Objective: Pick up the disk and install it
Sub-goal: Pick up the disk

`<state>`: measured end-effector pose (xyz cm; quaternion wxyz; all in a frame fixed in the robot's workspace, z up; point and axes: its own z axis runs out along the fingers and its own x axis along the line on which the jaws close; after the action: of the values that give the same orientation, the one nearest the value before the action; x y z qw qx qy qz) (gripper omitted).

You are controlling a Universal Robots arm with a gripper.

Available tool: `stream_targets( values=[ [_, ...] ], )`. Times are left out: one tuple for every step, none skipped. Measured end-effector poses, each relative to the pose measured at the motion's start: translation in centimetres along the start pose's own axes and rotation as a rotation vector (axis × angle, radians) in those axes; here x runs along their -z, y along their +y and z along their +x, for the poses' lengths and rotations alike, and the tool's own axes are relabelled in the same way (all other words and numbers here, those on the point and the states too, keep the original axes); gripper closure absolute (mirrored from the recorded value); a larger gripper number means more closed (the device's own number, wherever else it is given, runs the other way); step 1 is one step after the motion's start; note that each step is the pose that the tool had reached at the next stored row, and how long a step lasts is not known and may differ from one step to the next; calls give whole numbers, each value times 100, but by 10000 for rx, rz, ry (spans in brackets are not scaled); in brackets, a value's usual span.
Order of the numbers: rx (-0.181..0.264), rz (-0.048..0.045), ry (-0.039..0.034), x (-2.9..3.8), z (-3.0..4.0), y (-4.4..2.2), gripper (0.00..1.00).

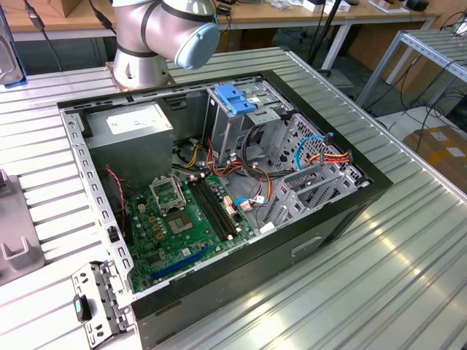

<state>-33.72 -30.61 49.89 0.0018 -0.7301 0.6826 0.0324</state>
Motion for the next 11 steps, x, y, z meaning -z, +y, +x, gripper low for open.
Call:
stream_targets(
  values=[
    [0,0,0,0,0,-4,63],
    [0,1,-1,-1,1,-8,63],
    [0,1,-1,0,1,-15,63],
    [0,1,0,0,1,-20,63],
    [0,1,-1,0,2,-24,63],
    [0,1,-1,0,2,-29,63],
    [0,0,0,0,2,-33,63],
    [0,1,0,0,3,-40,63],
    [0,1,-1,0,3,-45,63],
    [0,1,-1,0,3,-49,63],
    [0,1,-1,0,4,-56,63]
  ],
)
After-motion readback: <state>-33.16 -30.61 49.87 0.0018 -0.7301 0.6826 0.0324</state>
